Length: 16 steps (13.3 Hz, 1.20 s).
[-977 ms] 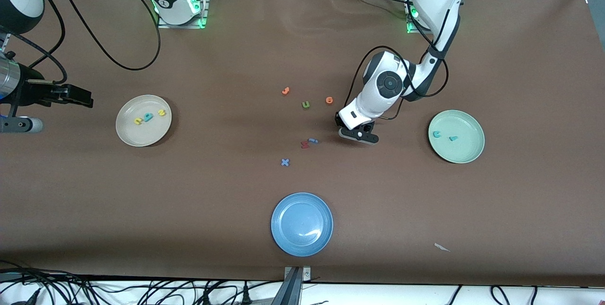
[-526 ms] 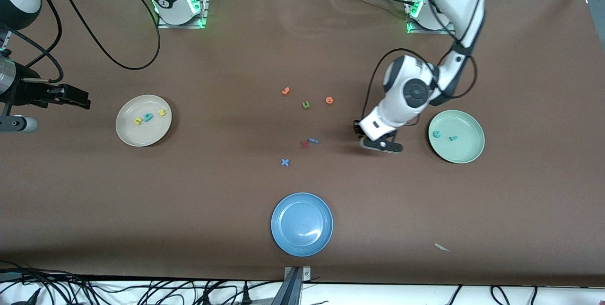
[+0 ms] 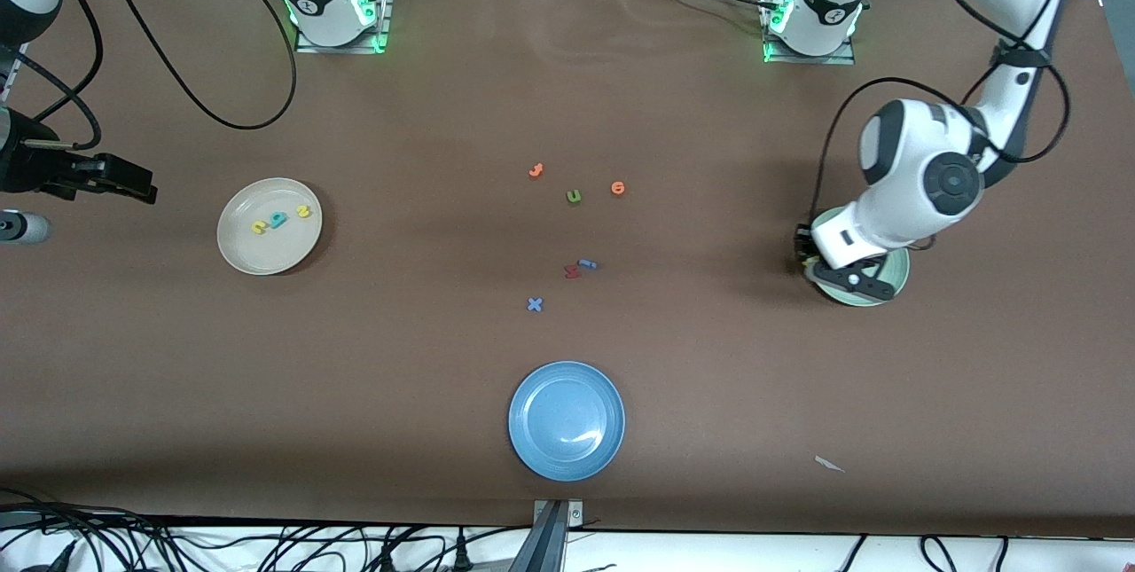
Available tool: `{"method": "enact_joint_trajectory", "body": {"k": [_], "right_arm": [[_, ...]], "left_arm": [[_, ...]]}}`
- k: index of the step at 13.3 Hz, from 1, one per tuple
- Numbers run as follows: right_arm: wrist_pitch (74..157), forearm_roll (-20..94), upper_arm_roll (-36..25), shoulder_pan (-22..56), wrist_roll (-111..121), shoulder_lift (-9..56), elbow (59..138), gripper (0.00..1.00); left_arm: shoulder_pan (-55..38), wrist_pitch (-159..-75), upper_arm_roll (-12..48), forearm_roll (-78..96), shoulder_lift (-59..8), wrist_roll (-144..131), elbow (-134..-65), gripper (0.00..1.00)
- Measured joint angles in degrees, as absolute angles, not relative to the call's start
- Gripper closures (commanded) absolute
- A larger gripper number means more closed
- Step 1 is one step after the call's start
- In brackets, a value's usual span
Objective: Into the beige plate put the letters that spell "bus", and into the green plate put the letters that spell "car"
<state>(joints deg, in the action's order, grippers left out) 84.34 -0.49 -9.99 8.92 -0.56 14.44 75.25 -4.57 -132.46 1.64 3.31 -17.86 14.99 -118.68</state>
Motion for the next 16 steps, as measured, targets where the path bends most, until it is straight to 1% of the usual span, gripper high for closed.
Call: {"method": "enact_joint_trajectory", "body": {"k": [1, 2, 5, 6, 7, 8, 9, 13, 16], "right_arm": [[84.34, -0.49, -10.19, 8.92, -0.60, 14.44, 75.25, 0.00], [84.36, -0.49, -10.31, 8.92, -0.92, 14.43, 75.25, 0.01], [84.39, -0.49, -10.34, 8.92, -2.11, 14.43, 75.25, 0.01], [84.39, -0.49, -10.34, 8.92, -2.15, 14.43, 75.25, 0.00], [84.39, -0.49, -10.33, 8.92, -2.17, 14.42, 75.26, 0.01], [84.39, -0.49, -10.33, 8.92, -2.18, 14.42, 75.25, 0.01], [84.39, -0.49, -10.33, 8.92, -2.19, 14.42, 75.25, 0.01], [84.39, -0.49, -10.33, 8.92, -2.21, 14.42, 75.25, 0.01], [84.39, -0.46, -10.28, 8.93, -4.36, 14.42, 75.25, 0.01]], "left_arm": [[-3.96, -132.46, 0.16, 3.06, -17.67, 18.00, -119.45, 0.81], [-3.63, -132.47, -1.36, 3.05, -17.60, 20.81, -120.17, 0.73], [-2.68, -132.52, -3.75, 3.04, -17.36, 24.76, -122.17, 0.61], [-2.35, -132.58, -4.06, 2.89, -17.18, 25.47, -122.67, 0.55], [-2.19, -132.60, -4.53, 2.56, -16.98, 26.48, -122.95, 0.45], [-2.04, -132.60, -5.00, 2.46, -16.83, 27.50, -123.07, 0.16], [-1.91, -132.60, -5.31, 2.45, -16.72, 28.05, -123.10, 0.00], [-1.70, -132.61, -5.38, 2.45, -15.96, 28.25, -123.17, 0.00], [-1.17, -132.42, -5.42, 2.45, -11.81, 28.27, -124.52, 0.00]]}}
